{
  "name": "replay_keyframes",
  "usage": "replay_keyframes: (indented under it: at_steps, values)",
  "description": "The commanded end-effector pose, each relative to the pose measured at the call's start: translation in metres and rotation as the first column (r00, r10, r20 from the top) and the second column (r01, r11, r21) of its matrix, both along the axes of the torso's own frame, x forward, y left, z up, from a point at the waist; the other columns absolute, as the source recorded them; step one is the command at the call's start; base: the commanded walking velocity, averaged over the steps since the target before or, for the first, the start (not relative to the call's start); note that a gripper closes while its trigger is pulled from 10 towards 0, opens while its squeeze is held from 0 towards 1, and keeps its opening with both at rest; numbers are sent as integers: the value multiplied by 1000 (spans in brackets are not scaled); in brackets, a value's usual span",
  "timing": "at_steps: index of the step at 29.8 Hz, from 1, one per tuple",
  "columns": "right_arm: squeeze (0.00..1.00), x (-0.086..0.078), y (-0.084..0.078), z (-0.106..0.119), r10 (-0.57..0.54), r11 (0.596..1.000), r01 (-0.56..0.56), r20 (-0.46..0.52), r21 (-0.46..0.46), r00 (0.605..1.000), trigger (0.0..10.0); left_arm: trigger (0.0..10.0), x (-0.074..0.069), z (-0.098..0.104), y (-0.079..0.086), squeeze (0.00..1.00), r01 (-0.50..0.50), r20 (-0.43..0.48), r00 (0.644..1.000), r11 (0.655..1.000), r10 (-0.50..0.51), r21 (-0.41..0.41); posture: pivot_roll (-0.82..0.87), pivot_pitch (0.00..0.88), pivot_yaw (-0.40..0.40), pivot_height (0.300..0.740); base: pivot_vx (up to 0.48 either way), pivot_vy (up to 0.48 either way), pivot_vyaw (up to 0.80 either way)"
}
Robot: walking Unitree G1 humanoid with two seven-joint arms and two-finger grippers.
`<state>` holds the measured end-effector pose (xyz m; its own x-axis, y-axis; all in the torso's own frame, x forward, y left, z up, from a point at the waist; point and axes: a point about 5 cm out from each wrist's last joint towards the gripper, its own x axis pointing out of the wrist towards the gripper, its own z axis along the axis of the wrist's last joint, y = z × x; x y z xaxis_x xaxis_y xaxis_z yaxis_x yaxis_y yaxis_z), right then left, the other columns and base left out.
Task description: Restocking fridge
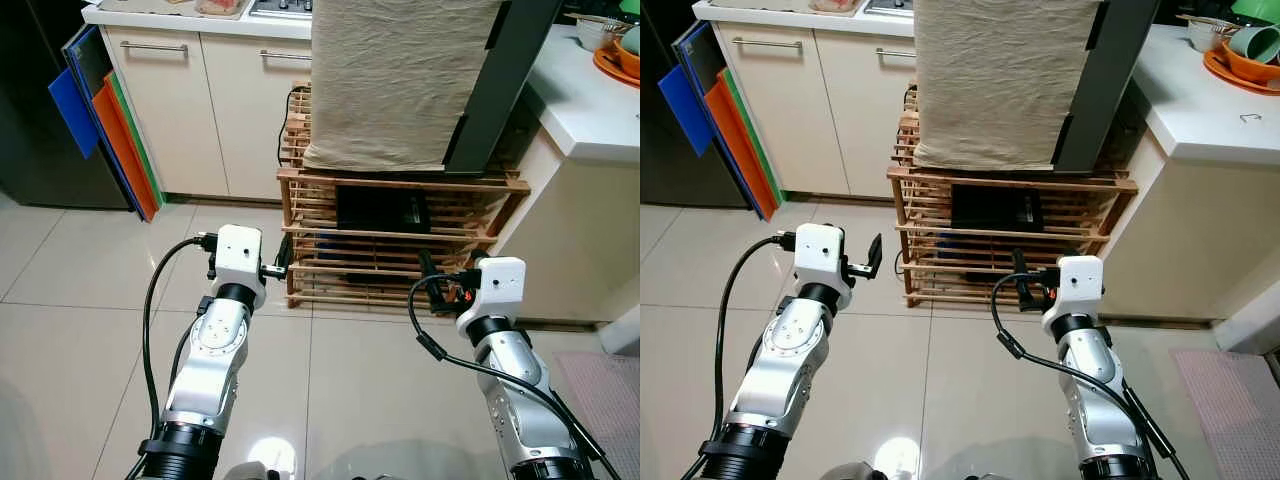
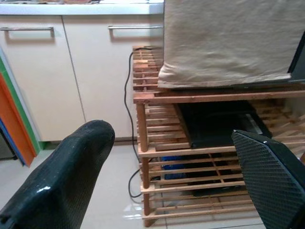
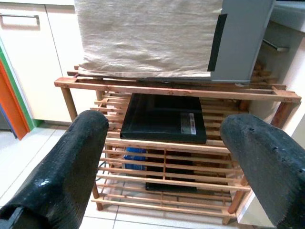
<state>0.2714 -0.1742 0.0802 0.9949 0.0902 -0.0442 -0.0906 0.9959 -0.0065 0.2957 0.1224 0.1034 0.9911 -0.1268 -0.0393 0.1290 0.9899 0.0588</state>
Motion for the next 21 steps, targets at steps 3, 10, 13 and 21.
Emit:
replay_keyframes:
  at_steps: [3,10,13,21]
  values:
    - [0,2,1,3,17,1000,-17,17,-21,1000,10000,10000,2,7,-1,0,13,33,999,1000,-13,19,-17,5,-35,740,437,0,0]
    - [0,0,6,-1,25,1000,-25,8,-11,1000,10000,10000,3,7,2,0,12,30,999,1000,-12,15,-14,14,-28,740,457,0,0]
    - [0,0,7,0,27,1000,-26,9,-11,1000,10000,10000,3,8,1,0,16,31,999,1000,-16,2,-16,12,-24,740,465,0,0]
    - [0,3,5,-1,22,1000,-21,10,-14,1000,10000,10000,7,8,3,0,-11,27,1000,1000,10,12,-21,11,-17,740,455,0,0]
